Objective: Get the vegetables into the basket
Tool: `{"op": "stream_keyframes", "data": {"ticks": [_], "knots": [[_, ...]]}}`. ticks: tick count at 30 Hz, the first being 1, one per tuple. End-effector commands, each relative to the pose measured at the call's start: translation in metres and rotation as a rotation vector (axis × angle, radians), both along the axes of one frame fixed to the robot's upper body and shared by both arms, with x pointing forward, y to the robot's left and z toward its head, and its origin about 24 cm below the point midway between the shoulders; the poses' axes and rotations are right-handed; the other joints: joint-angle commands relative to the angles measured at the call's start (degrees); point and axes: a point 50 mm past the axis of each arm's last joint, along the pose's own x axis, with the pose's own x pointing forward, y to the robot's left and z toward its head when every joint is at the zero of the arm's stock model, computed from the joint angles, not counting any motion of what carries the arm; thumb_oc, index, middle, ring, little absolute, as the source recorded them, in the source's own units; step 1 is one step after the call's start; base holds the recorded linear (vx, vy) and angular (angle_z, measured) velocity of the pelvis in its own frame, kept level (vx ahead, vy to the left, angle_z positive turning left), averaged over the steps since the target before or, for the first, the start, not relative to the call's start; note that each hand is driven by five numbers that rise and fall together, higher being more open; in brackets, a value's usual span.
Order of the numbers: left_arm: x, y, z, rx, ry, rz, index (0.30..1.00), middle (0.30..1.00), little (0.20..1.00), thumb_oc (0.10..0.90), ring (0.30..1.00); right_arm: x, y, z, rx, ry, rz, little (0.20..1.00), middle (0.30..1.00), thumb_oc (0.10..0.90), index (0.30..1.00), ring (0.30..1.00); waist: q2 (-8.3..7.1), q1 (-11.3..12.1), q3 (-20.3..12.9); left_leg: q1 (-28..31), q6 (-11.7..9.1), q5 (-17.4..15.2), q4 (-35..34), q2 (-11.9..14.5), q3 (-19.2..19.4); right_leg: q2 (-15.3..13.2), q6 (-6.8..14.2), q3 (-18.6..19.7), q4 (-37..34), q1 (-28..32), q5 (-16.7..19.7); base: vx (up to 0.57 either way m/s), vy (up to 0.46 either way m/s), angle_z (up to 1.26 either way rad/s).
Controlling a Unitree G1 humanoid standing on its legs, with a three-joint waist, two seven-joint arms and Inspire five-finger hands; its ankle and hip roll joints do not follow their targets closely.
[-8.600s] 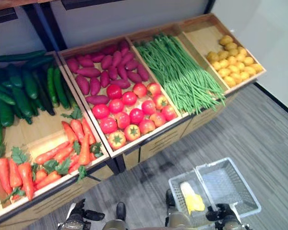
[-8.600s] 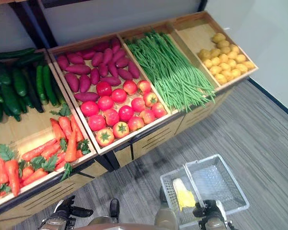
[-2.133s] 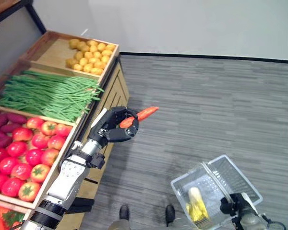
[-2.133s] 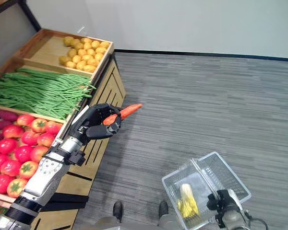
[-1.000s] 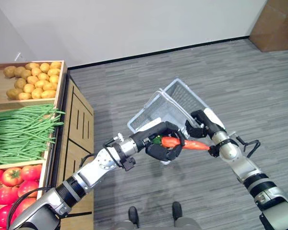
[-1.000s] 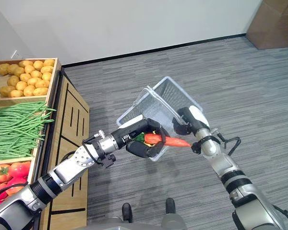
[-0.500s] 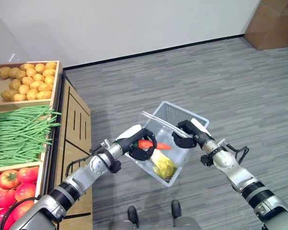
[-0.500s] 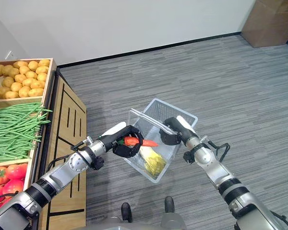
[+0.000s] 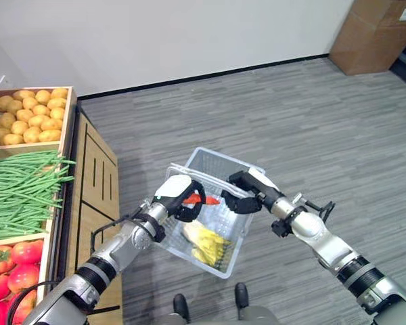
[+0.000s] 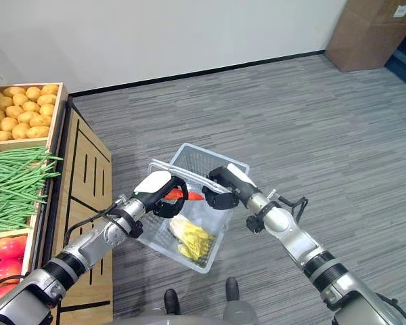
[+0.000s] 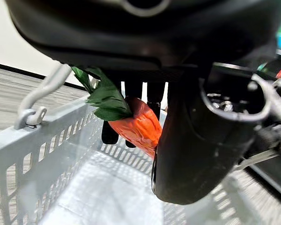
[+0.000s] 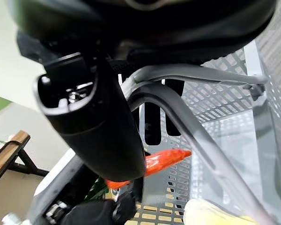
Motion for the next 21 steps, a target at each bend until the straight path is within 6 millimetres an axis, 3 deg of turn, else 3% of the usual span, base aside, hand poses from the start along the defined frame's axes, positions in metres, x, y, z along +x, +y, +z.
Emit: {"op": "stream_keyframes", "data": {"ticks": [1,2,9,13,21], "knots": [[0.034,-0.005,0.031,0.081,-0.240,0.030,0.874,0.874,0.874,0.810,0.874,0.003,0.044,0.088,0.366,-0.350,0.175,0.300,0.300,0.400,0.300,0.300,-2.74,0.2,-6.5,1.1,-4.5,-3.7,0.1,3.0,-0.5,-4.5,6.2,-1.6,0.0,0.2,-1.0,0.00,0.000,0.00],[0.035,-0.005,0.022,0.114,-0.209,0.050,1.000,1.000,1.000,0.900,1.000,0.002,0.044,0.087,0.365,-0.347,0.175,0.300,0.300,0.400,0.300,0.300,-2.79,0.1,-6.3,1.1,-4.5,-3.7,0.1,3.1,-0.5,-4.5,6.2,-1.7,0.0,0.2,-1.0,0.00,0.000,0.00],[0.033,-0.004,0.020,0.112,-0.195,0.057,1.000,1.000,1.000,0.900,1.000,0.002,0.041,0.081,0.363,-0.330,0.144,0.300,0.300,0.400,0.300,0.300,-2.70,0.1,-6.4,1.1,-4.4,-3.7,0.1,3.2,-0.5,-4.5,6.1,-1.7,0.0,0.3,-1.1,0.00,0.000,0.00],[0.028,-0.005,0.020,0.068,-0.187,0.045,1.000,1.000,1.000,0.900,1.000,0.005,0.030,0.065,0.335,-0.292,0.059,0.300,0.300,0.400,0.300,0.300,-2.63,0.2,-6.5,1.1,-4.4,-3.7,0.1,3.1,-1.1,-4.6,5.8,-2.1,0.0,0.7,-1.4,0.00,-0.001,0.01],[-0.008,-0.028,0.046,-0.350,-0.075,-0.110,1.000,1.000,1.000,0.900,1.000,0.013,-0.012,0.017,0.182,-0.232,-0.255,0.300,0.300,0.400,0.300,0.300,-2.40,1.6,-6.5,0.4,-4.1,-3.7,0.1,2.7,-3.5,-4.9,5.3,-3.4,0.0,1.7,-1.9,0.01,0.001,0.12]]}}
